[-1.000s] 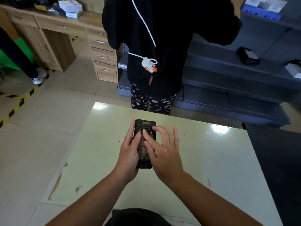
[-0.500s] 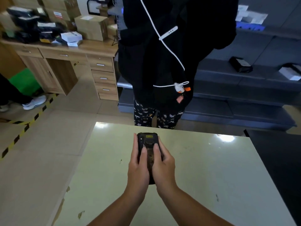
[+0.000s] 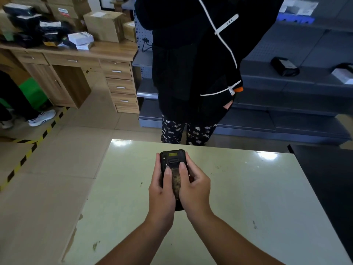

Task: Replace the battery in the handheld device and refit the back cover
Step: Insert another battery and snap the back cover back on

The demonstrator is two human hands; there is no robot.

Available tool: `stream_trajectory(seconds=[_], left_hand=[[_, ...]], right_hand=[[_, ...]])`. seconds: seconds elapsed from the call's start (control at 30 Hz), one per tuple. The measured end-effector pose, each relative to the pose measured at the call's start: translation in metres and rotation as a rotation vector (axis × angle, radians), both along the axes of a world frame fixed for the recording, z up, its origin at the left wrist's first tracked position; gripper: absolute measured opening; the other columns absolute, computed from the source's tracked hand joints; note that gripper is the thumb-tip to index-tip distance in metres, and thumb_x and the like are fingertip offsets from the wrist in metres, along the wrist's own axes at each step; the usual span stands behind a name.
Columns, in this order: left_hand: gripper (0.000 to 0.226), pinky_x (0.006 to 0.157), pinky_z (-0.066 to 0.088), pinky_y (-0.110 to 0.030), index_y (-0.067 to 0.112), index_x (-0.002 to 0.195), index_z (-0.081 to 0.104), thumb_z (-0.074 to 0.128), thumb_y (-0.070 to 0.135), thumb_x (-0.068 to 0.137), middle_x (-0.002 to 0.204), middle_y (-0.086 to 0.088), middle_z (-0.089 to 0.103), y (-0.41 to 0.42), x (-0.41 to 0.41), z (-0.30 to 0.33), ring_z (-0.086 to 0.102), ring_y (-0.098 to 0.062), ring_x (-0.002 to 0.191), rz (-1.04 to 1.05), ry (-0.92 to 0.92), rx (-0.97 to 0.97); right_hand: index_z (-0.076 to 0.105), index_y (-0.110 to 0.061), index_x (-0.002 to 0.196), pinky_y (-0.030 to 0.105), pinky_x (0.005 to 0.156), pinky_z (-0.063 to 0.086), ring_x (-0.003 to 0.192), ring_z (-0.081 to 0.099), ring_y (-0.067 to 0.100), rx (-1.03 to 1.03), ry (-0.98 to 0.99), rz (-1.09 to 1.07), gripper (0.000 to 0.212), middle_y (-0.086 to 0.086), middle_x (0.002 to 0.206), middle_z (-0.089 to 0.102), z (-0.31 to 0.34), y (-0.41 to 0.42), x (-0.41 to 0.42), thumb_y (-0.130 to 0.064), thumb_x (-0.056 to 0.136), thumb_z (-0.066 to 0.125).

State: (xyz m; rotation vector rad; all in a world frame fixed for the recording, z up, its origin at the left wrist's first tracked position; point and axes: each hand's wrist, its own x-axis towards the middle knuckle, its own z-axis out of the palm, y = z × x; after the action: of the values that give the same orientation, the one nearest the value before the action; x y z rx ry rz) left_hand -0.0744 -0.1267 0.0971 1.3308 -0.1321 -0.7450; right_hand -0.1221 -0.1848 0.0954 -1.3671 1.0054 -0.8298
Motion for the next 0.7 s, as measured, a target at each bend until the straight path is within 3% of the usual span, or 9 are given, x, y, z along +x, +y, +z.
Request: stream_trajectory(seconds=[0.07, 0.27, 0.37, 0.5, 0.6, 0.7], left_hand=[[0.048, 0.096, 0.061, -0.053, 0.065, 0.141, 0.048, 0.05, 0.029, 0.108, 0.138, 0.006, 0.069, -0.001, 0.0, 0.0, 0.073, -0.021, 0.115, -0.012, 0.007, -0.006], [0.045, 0.075, 0.064, -0.029, 0.056, 0.142, 0.053, 0.055, 0.029, 0.106, 0.125, 0.003, 0.076, -0.007, 0.004, 0.002, 0.077, -0.017, 0.104, -0.012, -0.008, 0.02], [0.045, 0.079, 0.064, -0.028, 0.05, 0.145, 0.053, 0.056, 0.028, 0.106, 0.122, 0.002, 0.077, -0.012, 0.0, 0.002, 0.077, -0.014, 0.101, 0.027, -0.066, 0.033], [0.045, 0.091, 0.063, -0.037, 0.049, 0.145, 0.053, 0.055, 0.028, 0.106, 0.124, 0.003, 0.077, -0.015, -0.002, 0.0, 0.076, -0.014, 0.105, 0.026, -0.095, 0.046], [0.045, 0.09, 0.063, -0.033, 0.05, 0.146, 0.052, 0.054, 0.027, 0.107, 0.123, 0.004, 0.077, -0.016, -0.003, -0.004, 0.076, -0.012, 0.106, 0.021, -0.106, 0.071], [0.046, 0.09, 0.063, -0.033, 0.052, 0.146, 0.051, 0.054, 0.028, 0.107, 0.126, 0.006, 0.075, -0.017, -0.003, -0.008, 0.075, -0.011, 0.107, 0.024, -0.105, 0.101]], right_hand=[[0.065, -0.023, 0.137, 0.035, 0.095, 0.06, 0.111, 0.068, -0.001, 0.018, -0.031, -0.033, 0.035, -0.018, 0.122, 0.073, -0.001, -0.001, -0.002, -0.021, 0.103, 0.061], [0.069, -0.026, 0.132, 0.033, 0.093, 0.061, 0.106, 0.069, -0.006, 0.023, -0.01, -0.132, 0.033, -0.021, 0.117, 0.073, -0.003, -0.002, 0.001, -0.022, 0.1, 0.064], [0.072, -0.03, 0.128, 0.035, 0.092, 0.061, 0.105, 0.071, -0.002, 0.03, 0.024, -0.16, 0.03, -0.022, 0.114, 0.075, -0.004, -0.004, 0.004, -0.024, 0.1, 0.063], [0.073, -0.031, 0.125, 0.039, 0.086, 0.064, 0.093, 0.075, 0.002, 0.123, 0.023, -0.194, 0.031, -0.02, 0.105, 0.078, -0.004, -0.008, 0.004, -0.021, 0.098, 0.064], [0.075, -0.031, 0.121, 0.04, 0.081, 0.064, 0.086, 0.076, 0.005, 0.182, 0.042, -0.213, 0.033, -0.018, 0.097, 0.079, -0.005, -0.01, 0.007, -0.018, 0.094, 0.061], [0.077, -0.03, 0.118, 0.039, 0.077, 0.065, 0.088, 0.076, 0.007, 0.196, 0.068, -0.236, 0.036, -0.015, 0.103, 0.079, -0.01, -0.012, 0.009, -0.015, 0.095, 0.054]])
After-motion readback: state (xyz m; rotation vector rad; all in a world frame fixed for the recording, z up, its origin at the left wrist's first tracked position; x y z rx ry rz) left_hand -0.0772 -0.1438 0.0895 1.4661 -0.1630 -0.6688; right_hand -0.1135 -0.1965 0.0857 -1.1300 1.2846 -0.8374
